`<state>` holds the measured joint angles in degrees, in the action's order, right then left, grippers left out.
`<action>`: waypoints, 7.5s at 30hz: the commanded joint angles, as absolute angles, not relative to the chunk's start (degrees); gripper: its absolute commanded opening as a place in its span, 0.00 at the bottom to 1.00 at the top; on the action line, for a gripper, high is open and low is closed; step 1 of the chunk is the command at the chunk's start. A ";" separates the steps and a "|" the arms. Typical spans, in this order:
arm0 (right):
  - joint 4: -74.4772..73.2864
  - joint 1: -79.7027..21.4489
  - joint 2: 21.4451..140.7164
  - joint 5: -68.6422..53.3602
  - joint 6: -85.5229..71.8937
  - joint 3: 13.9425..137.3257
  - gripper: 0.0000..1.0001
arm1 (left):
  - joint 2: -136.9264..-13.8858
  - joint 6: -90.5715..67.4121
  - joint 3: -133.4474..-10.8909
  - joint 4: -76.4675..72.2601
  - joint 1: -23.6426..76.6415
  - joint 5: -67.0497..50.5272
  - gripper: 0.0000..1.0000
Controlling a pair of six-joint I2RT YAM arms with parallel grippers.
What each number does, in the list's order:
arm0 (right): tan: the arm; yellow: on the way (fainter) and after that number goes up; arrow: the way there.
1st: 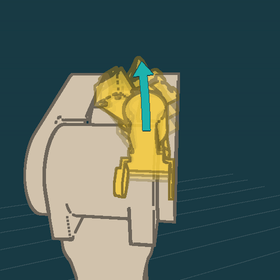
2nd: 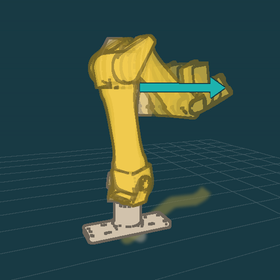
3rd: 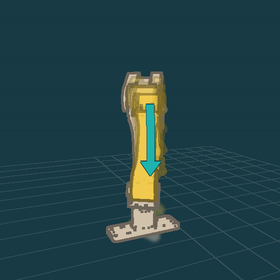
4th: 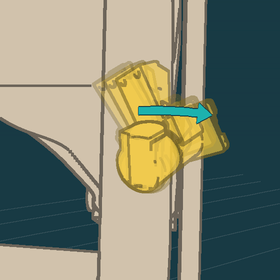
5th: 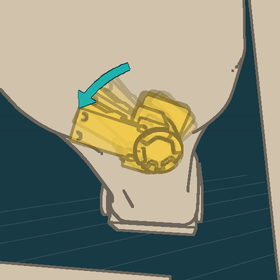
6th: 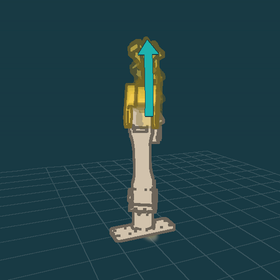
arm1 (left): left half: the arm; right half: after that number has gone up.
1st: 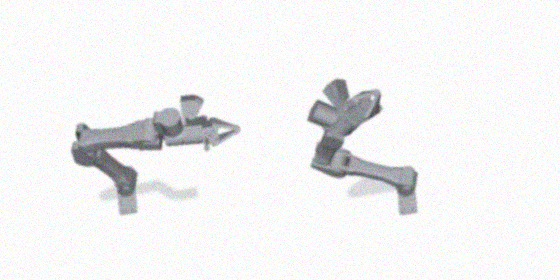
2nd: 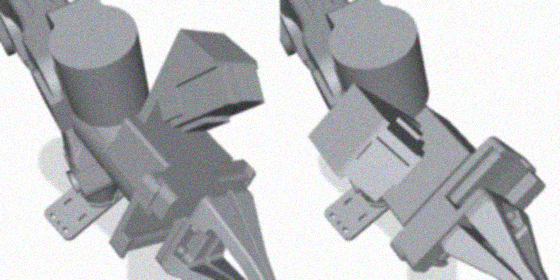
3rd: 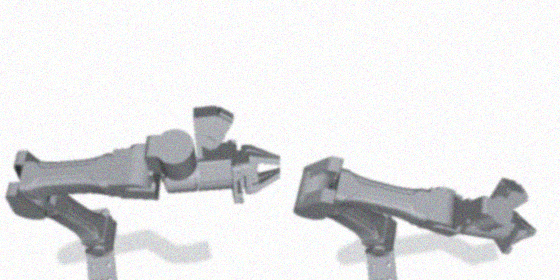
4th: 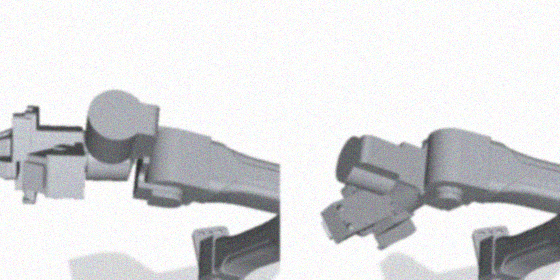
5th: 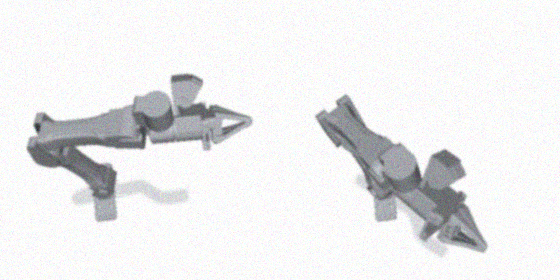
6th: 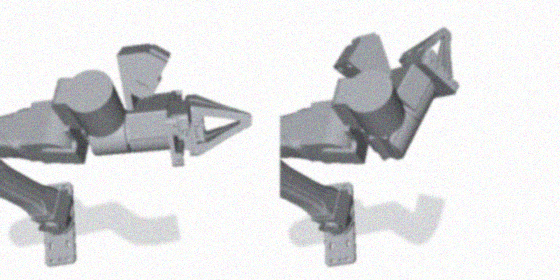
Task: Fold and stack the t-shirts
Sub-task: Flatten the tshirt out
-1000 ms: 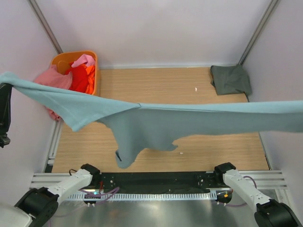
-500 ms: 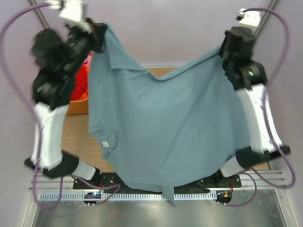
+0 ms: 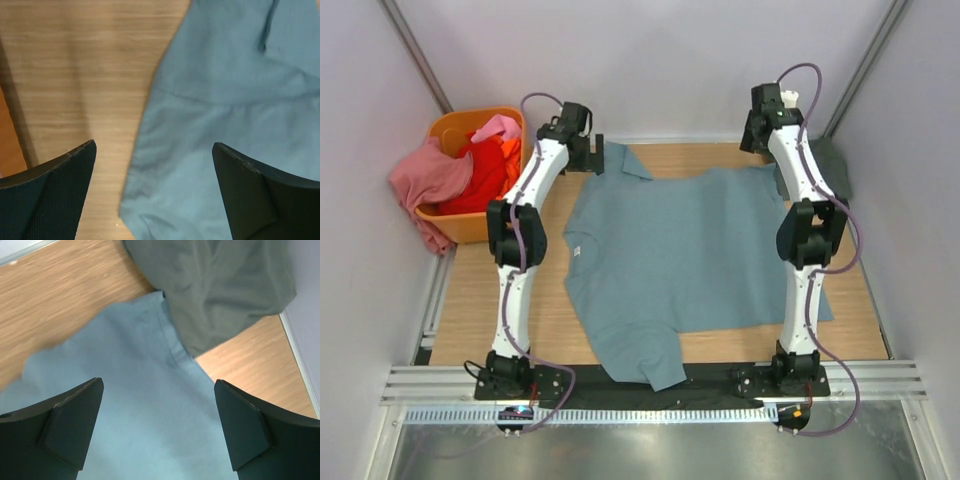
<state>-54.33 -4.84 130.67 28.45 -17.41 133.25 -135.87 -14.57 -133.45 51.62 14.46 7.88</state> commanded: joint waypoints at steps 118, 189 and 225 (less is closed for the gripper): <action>-11.60 -37.18 153.99 13.01 -7.91 137.99 0.01 | -74.44 -64.07 -23.64 34.89 44.03 7.74 0.03; -7.30 -33.57 145.81 9.84 -0.35 127.18 0.56 | -75.15 -66.00 -24.79 34.98 47.02 9.93 0.00; 6.95 -22.50 158.11 12.40 -7.56 140.35 0.52 | -85.17 -66.53 -30.75 33.57 50.97 9.58 0.01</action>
<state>1.80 -23.33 157.99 13.98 -7.16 135.06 -79.40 -67.11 -35.42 24.10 49.60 7.60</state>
